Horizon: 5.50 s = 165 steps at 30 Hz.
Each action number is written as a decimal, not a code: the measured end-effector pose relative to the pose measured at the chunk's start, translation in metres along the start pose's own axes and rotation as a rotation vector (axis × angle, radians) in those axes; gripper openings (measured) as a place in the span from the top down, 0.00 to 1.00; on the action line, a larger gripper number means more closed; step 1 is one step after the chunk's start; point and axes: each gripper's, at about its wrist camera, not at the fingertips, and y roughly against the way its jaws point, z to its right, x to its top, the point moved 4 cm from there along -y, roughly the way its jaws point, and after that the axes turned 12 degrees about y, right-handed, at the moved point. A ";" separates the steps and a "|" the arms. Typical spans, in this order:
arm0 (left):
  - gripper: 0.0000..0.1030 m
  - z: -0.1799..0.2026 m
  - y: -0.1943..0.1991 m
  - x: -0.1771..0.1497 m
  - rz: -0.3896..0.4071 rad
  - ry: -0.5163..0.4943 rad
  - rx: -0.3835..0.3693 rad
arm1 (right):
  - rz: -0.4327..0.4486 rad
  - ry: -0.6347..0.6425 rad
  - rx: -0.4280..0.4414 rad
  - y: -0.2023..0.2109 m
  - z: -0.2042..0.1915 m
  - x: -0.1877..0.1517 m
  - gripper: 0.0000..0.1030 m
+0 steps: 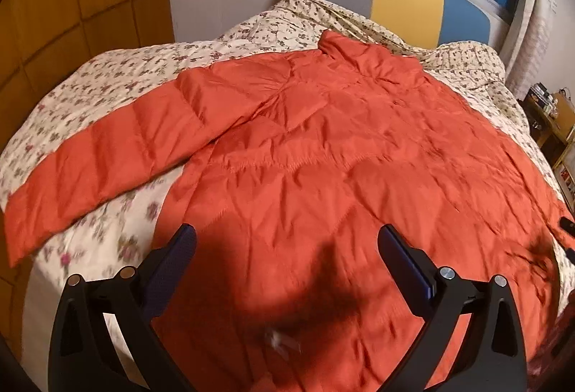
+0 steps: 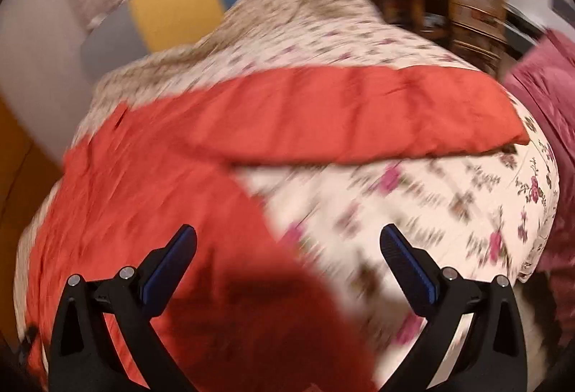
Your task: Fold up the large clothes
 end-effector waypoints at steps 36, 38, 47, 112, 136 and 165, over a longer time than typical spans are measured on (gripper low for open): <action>0.03 -0.023 -0.108 0.041 -0.006 0.058 0.063 | 0.344 -0.208 -0.196 -0.019 0.071 0.115 0.90; 0.03 -0.023 -0.108 0.040 -0.005 0.058 0.063 | 0.382 -0.057 -0.185 -0.011 0.028 0.122 0.90; 0.03 -0.024 -0.108 0.040 0.000 0.058 0.063 | 0.468 0.462 -0.090 -0.013 -0.137 0.101 0.92; 0.03 0.090 -0.175 0.088 -0.029 -0.161 -0.025 | 0.009 0.383 0.185 -0.206 -0.151 0.132 0.67; 0.03 0.057 -0.125 0.092 0.024 -0.060 -0.060 | -0.006 0.464 -0.035 -0.161 -0.128 0.090 0.36; 0.03 -0.242 -0.016 0.022 0.171 0.722 0.146 | 0.052 0.605 -0.190 -0.118 -0.127 0.055 0.11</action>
